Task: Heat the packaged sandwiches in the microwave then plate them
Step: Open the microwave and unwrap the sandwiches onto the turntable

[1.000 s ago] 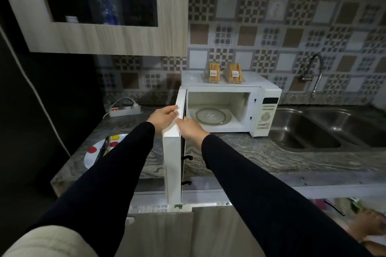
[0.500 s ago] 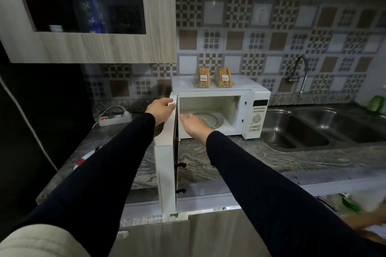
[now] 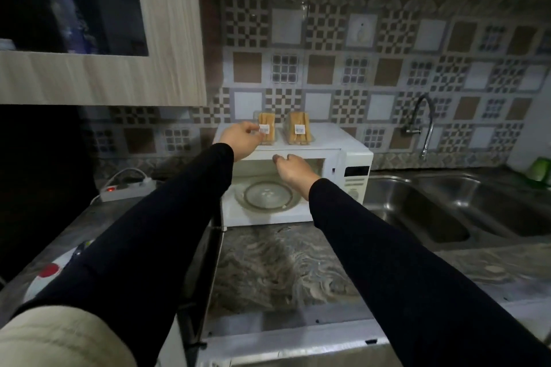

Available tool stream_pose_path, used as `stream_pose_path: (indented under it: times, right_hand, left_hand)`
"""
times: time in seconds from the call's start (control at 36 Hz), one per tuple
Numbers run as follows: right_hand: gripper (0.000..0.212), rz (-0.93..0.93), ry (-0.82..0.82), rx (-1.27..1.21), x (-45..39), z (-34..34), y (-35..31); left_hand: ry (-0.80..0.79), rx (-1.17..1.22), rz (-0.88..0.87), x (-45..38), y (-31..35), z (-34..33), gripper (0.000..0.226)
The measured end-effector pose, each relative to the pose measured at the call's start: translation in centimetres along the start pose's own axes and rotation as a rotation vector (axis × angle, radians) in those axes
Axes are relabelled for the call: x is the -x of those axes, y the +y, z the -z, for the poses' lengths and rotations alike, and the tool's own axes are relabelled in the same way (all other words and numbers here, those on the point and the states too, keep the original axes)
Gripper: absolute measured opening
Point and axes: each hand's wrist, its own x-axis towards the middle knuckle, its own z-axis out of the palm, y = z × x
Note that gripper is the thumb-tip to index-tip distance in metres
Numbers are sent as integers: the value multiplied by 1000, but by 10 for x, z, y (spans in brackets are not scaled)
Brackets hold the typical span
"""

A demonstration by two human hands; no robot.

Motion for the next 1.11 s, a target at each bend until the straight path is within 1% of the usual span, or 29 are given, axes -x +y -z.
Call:
stream_pose_path:
  times: [0.08,0.19,0.25,0.39,0.5,0.64,0.78,0.92,0.97,1.11]
  right_hand:
    - [61,2,21,-14,-32,21,8]
    - [51,44,44,-34,-71,41,22]
    - [47,44,66,-77,-87,50,30]
    - [51,40,103,-199,-126,66,43]
    - [63,14,114,-231,-149,69,50]
    - [75,-16,130,-241,-174,70,51]
    - [80,-67,121,-222,-194,68,48]
    - [85,-99,120,-149,-215,65,37]
    - [86,-111,117,-119,-220,61,35]
    - [89,-131,143,-54,-235,49,34]
  left_hand:
    - [31,-2,41,-27,8,-16,45]
    - [83,-8,102,-57,10,-38,50]
    - [104,-6,141,-69,9,-46,54]
    - [149,18,256,-94,-2,-59,71]
    - [134,39,337,-111,-12,-64,80]
    - [114,82,387,-133,-17,-66,89]
    - [83,55,408,-158,-14,-66,92]
    - [54,-4,406,-177,-10,-69,96]
    - [39,-5,416,-183,-9,-71,102]
    - [5,-15,446,-199,-16,-80,127]
